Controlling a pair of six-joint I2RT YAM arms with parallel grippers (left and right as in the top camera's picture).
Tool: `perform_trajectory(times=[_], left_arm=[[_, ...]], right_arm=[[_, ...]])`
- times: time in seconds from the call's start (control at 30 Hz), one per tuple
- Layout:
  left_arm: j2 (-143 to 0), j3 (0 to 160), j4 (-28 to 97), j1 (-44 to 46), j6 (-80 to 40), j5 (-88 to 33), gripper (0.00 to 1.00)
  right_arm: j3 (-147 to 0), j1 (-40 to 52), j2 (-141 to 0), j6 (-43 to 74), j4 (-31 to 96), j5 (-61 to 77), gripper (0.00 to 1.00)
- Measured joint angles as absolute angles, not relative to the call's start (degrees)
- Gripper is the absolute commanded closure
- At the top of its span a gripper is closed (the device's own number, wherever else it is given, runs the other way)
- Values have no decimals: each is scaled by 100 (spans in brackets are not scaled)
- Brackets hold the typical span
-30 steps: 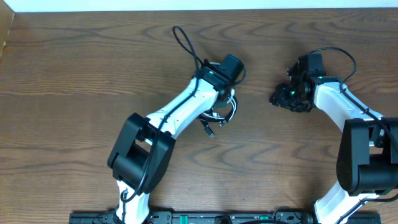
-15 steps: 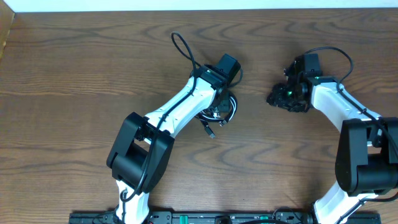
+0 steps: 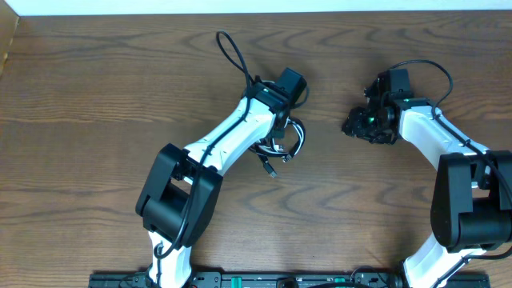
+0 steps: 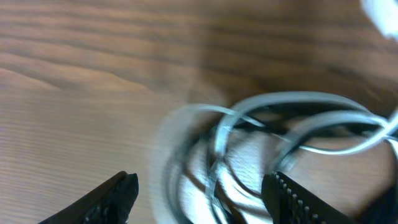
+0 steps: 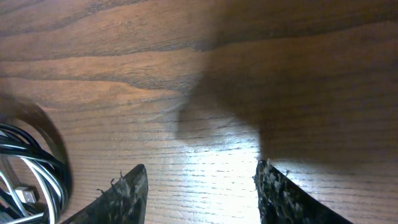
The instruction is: Untangle cables
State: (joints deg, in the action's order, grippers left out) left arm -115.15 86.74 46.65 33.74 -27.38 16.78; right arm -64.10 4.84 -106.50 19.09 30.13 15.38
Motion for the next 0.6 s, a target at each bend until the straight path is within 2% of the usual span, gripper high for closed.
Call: perform_trajectory(times=[0.3,0.43,0.53,0.6], left_arm=[[-11515,8672,4635,2910,-2689,2095,30],[-11509,8774,4995,2790,-2547,2099,31],[-11498,9087,5356,2733,-2569,2102,43],[-11459,9306,5529,2709,-2626,2132,46]], right_arm=[[-6410,548,-10650,1909,2976,1540,49],[-6410,548,-10650,1909,2965,1540,48],[-6410,550,-10650,1909,2956,1540,48],[-6410,550,-10650,1909,2952,1538,48]])
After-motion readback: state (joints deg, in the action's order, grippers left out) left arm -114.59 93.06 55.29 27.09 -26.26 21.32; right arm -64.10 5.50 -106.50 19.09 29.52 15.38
